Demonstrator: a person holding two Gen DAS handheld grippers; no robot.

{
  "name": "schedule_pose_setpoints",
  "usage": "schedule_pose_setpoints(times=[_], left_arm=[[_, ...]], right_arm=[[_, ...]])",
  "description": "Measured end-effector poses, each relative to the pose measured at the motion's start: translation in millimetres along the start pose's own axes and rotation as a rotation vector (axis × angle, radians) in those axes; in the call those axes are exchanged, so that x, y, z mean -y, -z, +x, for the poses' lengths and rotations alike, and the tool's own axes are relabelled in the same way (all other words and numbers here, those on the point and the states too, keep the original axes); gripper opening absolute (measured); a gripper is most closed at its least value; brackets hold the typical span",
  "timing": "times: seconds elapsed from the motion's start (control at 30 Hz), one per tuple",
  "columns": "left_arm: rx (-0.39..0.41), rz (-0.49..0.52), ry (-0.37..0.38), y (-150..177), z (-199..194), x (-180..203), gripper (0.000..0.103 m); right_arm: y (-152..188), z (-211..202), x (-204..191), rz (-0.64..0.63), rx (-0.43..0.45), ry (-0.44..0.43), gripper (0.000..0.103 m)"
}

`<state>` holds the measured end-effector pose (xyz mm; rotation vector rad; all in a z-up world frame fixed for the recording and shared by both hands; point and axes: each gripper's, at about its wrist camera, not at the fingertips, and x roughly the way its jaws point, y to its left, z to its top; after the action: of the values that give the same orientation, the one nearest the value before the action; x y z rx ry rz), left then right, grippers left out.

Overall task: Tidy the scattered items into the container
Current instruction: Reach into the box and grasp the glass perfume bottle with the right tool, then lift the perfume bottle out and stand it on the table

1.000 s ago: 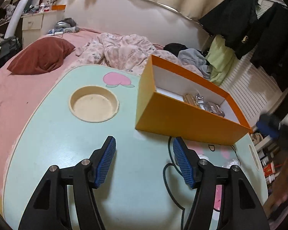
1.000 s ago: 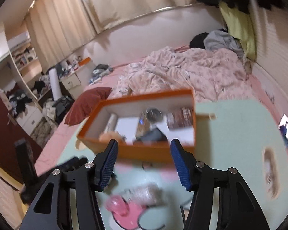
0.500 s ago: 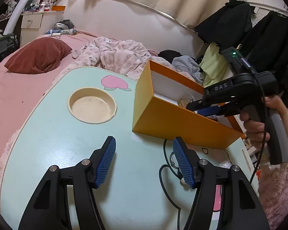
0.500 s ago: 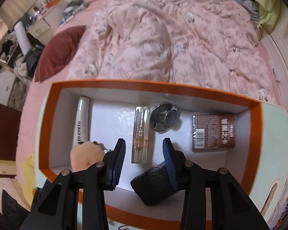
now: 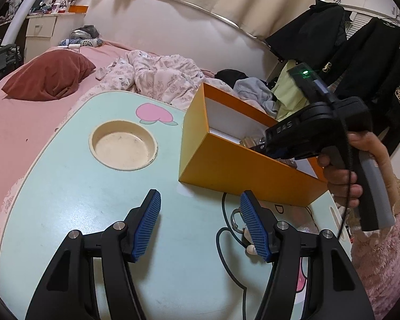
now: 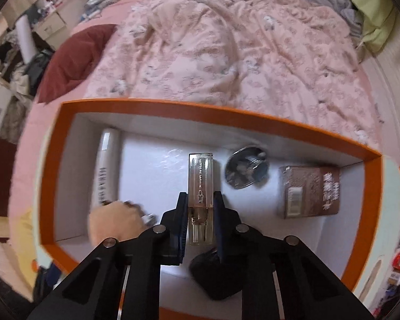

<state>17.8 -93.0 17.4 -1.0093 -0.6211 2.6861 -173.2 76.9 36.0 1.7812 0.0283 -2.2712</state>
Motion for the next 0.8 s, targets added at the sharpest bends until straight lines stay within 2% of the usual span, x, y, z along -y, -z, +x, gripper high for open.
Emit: schedule_pose_setpoints(times=[0.17,0.27,0.37,0.5,0.57,0.67,0.8], left_arm=[[0.001,-0.011,-0.002,0.7,-1.2,-0.9,0.063],[-0.002,-0.016,0.000,1.1,-1.3,-1.6,0.063],[-0.005,-0.017,-0.002,0.9,-0.2,-1.6,0.063],[-0.011,-0.015,-0.006,1.1,0.8,-1.8,0.063],[-0.012,-0.015,-0.009,1.0,1.3,-2.1,0.063],[-0.016,-0.016,-0.012,0.9,2.3,-2.3,0.063],[-0.018,-0.014,-0.027,1.6,2.5,-2.8,0.063]], right_arm=[[16.1,-49.6,0.0,-0.009,0.105,-0.090,0.017],[46.2,-88.3,7.4,-0.036,0.187,-0.143,0.017],[81.7,-107.4,21.1,-0.036,0.239,-0.131,0.017],[128.0,-97.4,46.1,-0.010,0.196,-0.169,0.017],[145.6,-83.8,55.3,0.000,0.170,-0.135,0.017],[159.1,-63.2,66.9,0.030,0.138,-0.089,0.017],[158.2,-43.5,69.5,0.045,0.113,-0.066,0.017]])
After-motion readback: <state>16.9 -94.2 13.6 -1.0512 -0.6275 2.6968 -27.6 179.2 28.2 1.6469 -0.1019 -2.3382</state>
